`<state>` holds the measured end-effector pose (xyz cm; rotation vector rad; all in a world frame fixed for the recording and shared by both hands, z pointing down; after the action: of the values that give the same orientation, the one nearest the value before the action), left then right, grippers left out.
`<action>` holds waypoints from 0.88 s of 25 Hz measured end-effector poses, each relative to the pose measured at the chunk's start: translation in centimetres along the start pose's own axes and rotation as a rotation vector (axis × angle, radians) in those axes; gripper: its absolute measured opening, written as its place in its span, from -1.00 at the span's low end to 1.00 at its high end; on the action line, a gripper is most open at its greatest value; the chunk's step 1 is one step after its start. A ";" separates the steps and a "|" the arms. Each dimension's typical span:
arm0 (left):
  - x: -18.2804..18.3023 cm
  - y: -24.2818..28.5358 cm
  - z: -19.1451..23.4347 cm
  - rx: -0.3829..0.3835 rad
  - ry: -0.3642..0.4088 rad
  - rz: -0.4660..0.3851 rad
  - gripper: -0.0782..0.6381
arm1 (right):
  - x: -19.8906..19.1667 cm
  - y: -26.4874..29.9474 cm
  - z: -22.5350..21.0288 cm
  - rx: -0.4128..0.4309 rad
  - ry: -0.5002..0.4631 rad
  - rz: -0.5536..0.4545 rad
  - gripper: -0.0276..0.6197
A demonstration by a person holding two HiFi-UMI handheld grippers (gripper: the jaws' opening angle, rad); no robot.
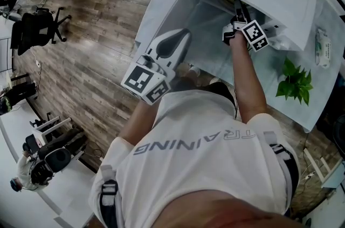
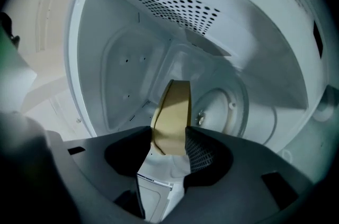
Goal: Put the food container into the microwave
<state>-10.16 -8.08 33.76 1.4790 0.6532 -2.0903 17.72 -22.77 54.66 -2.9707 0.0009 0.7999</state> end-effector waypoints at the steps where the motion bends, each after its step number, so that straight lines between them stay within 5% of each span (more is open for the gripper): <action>1: 0.0 0.1 -0.1 -0.006 0.001 -0.001 -0.66 | 0.0 0.0 0.1 0.001 -0.016 0.000 -0.27; 13: -0.4 0.2 0.3 -0.009 -0.023 -0.002 -0.66 | -0.1 -0.1 -0.1 -0.043 -0.122 0.065 0.03; 22: -0.9 0.7 -0.2 -0.025 -0.037 -0.023 -0.66 | -0.4 0.0 -0.3 -0.093 -0.393 0.282 0.17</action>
<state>-9.25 -8.39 34.48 1.4226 0.6827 -2.1143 17.52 -22.77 55.13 -2.8763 0.3779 1.4411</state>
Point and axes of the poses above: the fingertips, and each gripper's own axes: y forward along the fingers, z to its left, x out of its top, the point moved 10 cm from there along -y, backward along the fingers, and after that the axes turned 15 degrees about -z, right-handed, at the moved point
